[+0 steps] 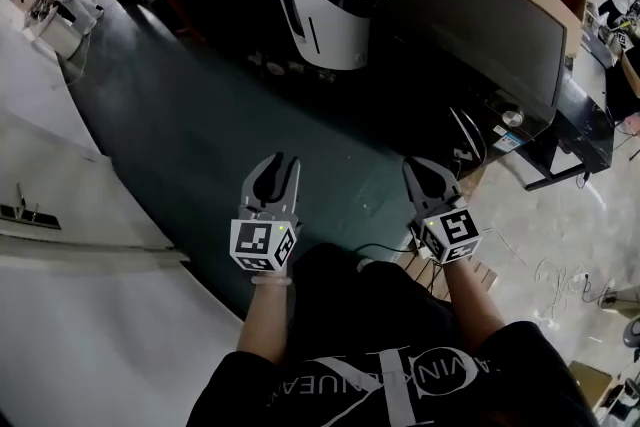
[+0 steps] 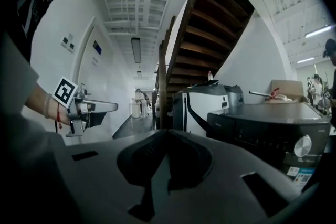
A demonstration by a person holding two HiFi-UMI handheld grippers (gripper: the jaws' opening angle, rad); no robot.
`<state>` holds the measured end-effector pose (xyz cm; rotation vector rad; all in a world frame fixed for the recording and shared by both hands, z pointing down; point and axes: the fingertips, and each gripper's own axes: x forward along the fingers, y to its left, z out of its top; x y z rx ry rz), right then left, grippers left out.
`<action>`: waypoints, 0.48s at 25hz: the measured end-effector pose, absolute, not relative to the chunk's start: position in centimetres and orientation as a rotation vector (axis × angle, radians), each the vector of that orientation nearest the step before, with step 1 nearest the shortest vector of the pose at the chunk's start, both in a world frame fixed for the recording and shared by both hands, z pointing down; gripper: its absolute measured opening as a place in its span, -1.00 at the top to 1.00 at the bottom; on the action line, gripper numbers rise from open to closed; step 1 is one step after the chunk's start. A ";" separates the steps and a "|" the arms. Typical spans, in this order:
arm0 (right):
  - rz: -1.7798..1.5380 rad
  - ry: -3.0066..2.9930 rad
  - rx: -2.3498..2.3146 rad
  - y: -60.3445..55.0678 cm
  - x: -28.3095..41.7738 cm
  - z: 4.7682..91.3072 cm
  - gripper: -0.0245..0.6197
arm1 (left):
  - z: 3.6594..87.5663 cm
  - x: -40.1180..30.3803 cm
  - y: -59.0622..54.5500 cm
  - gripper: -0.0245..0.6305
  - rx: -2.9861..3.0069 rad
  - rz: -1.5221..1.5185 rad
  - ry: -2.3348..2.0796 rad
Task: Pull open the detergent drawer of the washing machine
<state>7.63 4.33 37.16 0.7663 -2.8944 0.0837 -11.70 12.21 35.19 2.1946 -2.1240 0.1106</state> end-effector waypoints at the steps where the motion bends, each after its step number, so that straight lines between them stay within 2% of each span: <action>1: 0.077 -2.895 0.772 4.2 7.7 37.0 0.89 | 35.0 -11.4 11.8 0.62 2.211 0.110 -2.113; 12: 0.050 -2.883 0.884 0.5 8.0 36.3 0.89 | 34.4 -9.6 4.8 0.62 2.341 0.080 -1.953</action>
